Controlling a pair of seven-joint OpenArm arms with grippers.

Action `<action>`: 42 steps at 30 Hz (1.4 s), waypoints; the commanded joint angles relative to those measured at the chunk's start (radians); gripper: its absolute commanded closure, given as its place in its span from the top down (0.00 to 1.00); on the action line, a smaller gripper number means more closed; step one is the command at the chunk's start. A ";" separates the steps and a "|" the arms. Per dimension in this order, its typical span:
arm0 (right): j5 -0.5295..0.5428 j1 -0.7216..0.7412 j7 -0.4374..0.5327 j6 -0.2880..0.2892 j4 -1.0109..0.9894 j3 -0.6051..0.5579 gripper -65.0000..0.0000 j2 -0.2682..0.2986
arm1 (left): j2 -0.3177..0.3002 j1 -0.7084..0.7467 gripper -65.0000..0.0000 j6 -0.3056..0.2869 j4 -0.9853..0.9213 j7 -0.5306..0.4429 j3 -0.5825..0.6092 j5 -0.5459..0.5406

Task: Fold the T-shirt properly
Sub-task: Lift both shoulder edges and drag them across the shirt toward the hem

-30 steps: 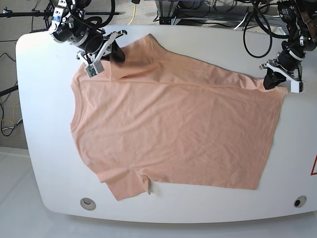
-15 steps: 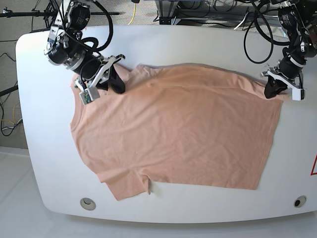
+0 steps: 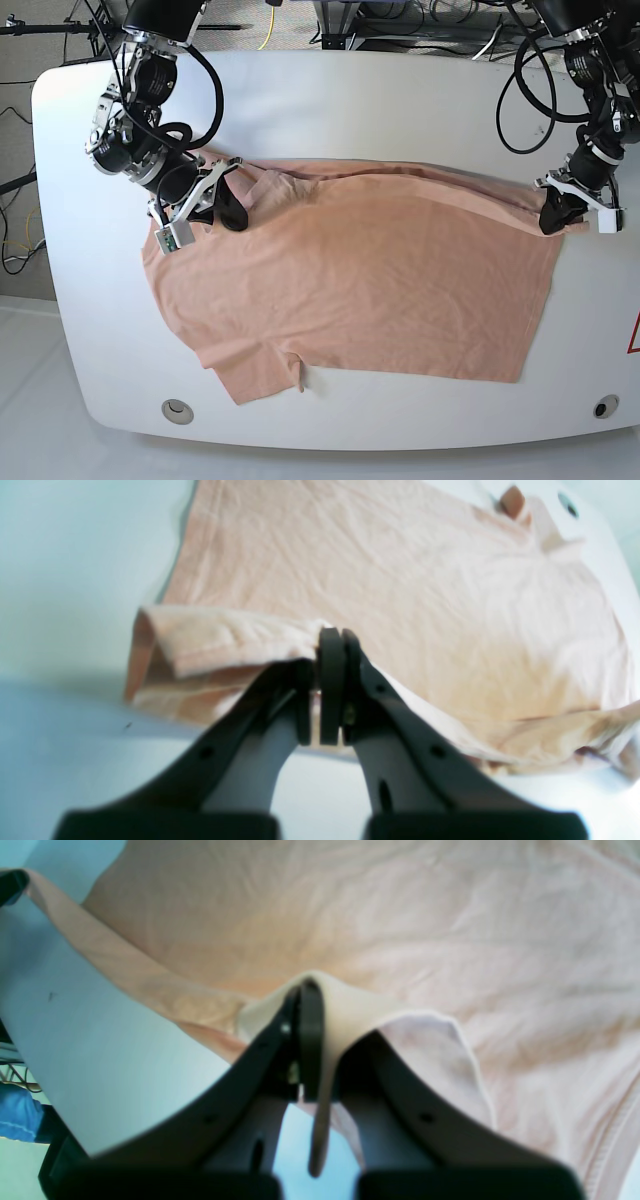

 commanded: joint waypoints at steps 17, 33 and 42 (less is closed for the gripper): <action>0.023 0.091 0.102 0.007 -0.186 0.001 0.00 0.090 | -0.021 -0.132 0.00 0.000 -0.253 -0.023 -0.005 -0.013; 0.023 0.206 0.127 0.007 -0.301 -0.043 0.00 0.101 | -0.015 -0.187 0.00 -0.003 -0.286 -0.023 -0.005 0.107; 0.023 0.230 0.127 0.007 -0.347 -0.086 0.02 0.104 | -0.003 -0.196 0.00 -0.003 -0.286 -0.025 -0.003 0.121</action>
